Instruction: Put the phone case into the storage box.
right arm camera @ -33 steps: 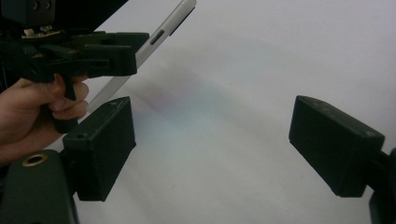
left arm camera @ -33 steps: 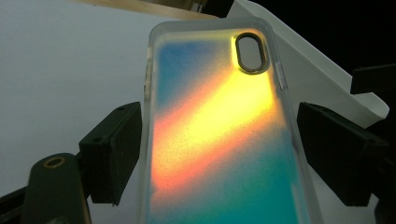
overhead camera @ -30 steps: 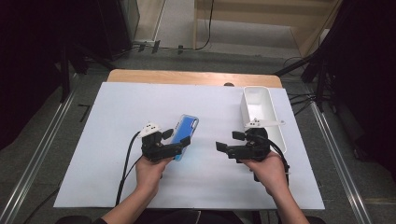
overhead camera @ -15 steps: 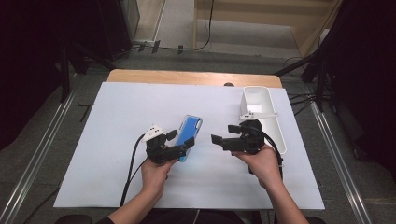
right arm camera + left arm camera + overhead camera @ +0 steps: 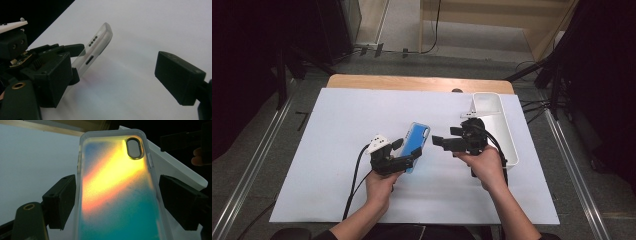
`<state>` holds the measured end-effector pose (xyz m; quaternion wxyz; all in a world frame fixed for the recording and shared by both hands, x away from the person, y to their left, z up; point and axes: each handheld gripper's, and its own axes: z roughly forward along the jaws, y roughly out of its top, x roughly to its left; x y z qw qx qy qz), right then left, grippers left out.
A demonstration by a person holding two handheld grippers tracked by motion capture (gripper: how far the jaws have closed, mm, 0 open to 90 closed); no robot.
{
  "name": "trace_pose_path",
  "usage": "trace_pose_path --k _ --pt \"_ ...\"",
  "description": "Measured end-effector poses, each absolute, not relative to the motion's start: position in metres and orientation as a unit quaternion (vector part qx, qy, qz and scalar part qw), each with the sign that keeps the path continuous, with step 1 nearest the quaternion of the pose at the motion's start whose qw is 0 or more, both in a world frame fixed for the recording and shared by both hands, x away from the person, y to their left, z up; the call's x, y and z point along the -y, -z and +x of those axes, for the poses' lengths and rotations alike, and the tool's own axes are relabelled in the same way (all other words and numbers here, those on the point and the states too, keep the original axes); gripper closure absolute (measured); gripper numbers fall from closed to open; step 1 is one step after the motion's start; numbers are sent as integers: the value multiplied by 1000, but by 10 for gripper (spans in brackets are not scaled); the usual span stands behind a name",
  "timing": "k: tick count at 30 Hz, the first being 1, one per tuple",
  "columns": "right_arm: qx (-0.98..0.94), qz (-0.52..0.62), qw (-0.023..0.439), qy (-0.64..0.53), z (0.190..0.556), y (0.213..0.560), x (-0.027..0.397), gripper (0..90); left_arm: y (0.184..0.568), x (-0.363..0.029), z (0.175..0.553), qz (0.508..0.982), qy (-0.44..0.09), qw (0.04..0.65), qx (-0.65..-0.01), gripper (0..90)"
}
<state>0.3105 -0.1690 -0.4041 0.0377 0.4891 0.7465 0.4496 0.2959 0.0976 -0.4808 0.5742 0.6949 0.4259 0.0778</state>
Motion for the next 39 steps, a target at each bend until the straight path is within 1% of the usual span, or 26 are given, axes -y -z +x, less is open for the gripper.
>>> trace_pose_path --k 5,8,13,20,22,25,33,37,39 --pt "-745 491 35 -450 317 401 165 132 483 -95 294 696 -74 576 -423 166" --pt "-748 492 49 -443 321 400 161 132 484 -94 293 698 -71 575 -422 166" --pt "-743 495 34 -449 327 400 156 133 485 -93 290 696 -68 576 -423 166" --pt "-740 500 35 -449 332 400 154 133 486 -91 289 691 -69 582 -423 165" --pt "-740 498 33 -451 333 402 154 155 486 -90 290 689 -70 585 -422 166" --pt "-738 501 27 -452 334 404 153 187 486 -91 290 687 -71 584 -426 165" --pt "-733 499 9 -463 338 410 146 189 486 -91 288 686 -79 586 -424 165" --pt "-726 509 -10 -462 343 414 144 211 485 -91 288 684 -79 586 -427 165" --pt "-725 510 -11 -463 343 414 143 211 485 -90 287 682 -83 588 -426 165"
